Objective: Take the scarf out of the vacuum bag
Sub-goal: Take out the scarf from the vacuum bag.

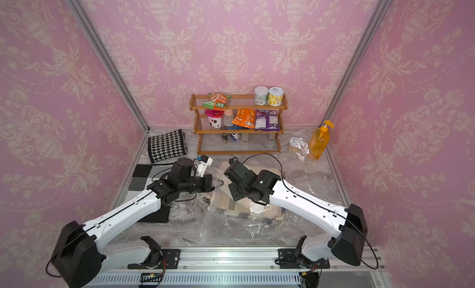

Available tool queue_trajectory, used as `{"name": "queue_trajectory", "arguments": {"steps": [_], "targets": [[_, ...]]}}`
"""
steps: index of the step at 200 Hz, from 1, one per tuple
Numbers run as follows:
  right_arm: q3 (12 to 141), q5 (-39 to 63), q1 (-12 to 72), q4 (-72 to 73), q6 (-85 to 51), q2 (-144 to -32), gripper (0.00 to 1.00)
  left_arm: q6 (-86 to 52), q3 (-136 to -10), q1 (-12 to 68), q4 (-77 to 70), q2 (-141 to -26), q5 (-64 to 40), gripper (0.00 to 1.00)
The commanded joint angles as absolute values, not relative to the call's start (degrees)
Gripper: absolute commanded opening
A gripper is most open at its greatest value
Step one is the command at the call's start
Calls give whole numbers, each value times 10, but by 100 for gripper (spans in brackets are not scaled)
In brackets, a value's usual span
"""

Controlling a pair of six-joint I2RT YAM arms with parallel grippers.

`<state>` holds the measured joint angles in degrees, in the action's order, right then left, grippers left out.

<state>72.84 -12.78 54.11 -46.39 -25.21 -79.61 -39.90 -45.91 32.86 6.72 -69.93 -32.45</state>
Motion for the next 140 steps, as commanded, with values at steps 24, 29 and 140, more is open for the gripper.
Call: {"name": "queue_trajectory", "arguments": {"steps": [24,29,140], "targets": [[726,-101,567,-429,-278,-765,65,-387,-444,333,36,-707,-316,0],[730,-109,575,-433,-283,-767,68,-387,-442,333,33,-708,-316,0],[871,-339,769,-593,-560,-936,94,-394,-410,333,-12,-744,-319,0]]}}
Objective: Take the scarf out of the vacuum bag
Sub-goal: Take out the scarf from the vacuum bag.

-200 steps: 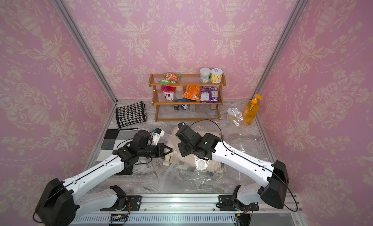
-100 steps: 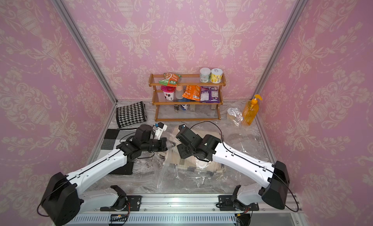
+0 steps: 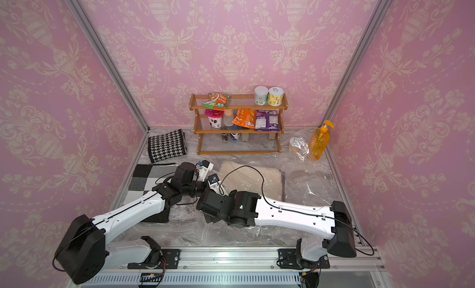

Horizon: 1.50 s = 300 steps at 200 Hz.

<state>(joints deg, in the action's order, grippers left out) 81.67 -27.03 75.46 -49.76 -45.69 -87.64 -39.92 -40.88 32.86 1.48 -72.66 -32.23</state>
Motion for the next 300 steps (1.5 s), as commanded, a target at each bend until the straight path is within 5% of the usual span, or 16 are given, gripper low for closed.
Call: {"name": "queue_trajectory", "arguments": {"steps": [1,66,111,137,300], "targets": [[875,-340,770,-598,-562,-939,94,-394,-410,333,-12,-744,-319,0],[975,-396,761,-702,-581,-1037,79,-393,-408,333,-18,-740,-322,0],[952,-377,738,-670,-544,-1010,36,-393,-405,333,-21,-742,-326,0],[943,-362,725,-666,-528,-1001,0,-395,-403,333,-24,-744,-327,0],[691,-269,652,-566,-477,-810,0,-396,-319,333,21,-627,-321,0]]}}
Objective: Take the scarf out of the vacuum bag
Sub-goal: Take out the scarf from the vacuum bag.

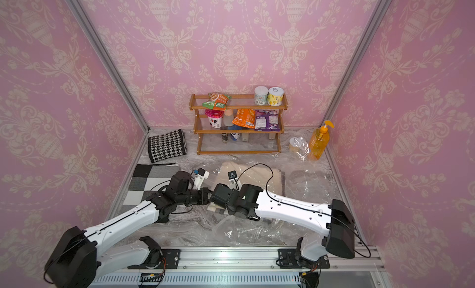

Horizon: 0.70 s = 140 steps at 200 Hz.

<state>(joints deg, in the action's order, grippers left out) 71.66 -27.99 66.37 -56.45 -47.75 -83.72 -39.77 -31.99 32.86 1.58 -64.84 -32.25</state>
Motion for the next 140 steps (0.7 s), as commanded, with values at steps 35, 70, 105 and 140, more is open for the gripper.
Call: {"name": "queue_trajectory", "arguments": {"steps": [35,70,105,140], "targets": [[700,-261,628,-545,-447,-819,0,-364,-372,333,84,-620,-330,0],[759,-244,592,-519,-377,-867,0,-320,-462,333,177,-626,-310,0],[811,-202,555,-499,-309,-917,0,-290,-539,333,242,-665,-289,0],[825,-179,535,-490,-293,-935,0,-250,-603,332,341,-672,-248,0]]}}
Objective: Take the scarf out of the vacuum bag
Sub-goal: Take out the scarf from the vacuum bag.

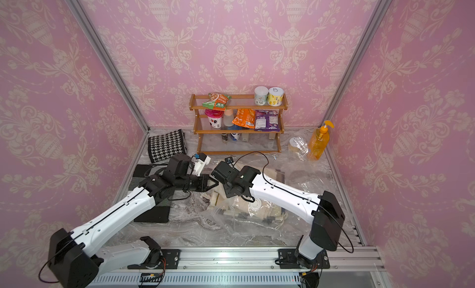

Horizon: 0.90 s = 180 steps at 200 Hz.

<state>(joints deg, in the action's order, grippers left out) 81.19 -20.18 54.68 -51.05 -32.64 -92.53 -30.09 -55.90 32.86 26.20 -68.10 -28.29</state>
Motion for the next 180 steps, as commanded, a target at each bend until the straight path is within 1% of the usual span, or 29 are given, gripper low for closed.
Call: {"name": "queue_trajectory", "arguments": {"steps": [1,33,75,109,133,180], "targets": [[824,-178,534,-490,-293,-935,0,-249,-604,331,344,-672,-246,0],[803,-155,521,-471,-287,-928,0,-238,-608,322,421,-644,-181,0],[783,-140,507,-461,-274,-909,0,-256,-563,304,465,-630,-169,0],[770,-125,502,-461,-262,-902,0,-265,-563,275,544,-627,-99,0],[758,-108,503,-450,-254,-899,0,-252,-587,263,598,-648,-41,0],[736,-100,500,-428,-244,-882,0,-203,-666,260,724,-740,63,0]]}}
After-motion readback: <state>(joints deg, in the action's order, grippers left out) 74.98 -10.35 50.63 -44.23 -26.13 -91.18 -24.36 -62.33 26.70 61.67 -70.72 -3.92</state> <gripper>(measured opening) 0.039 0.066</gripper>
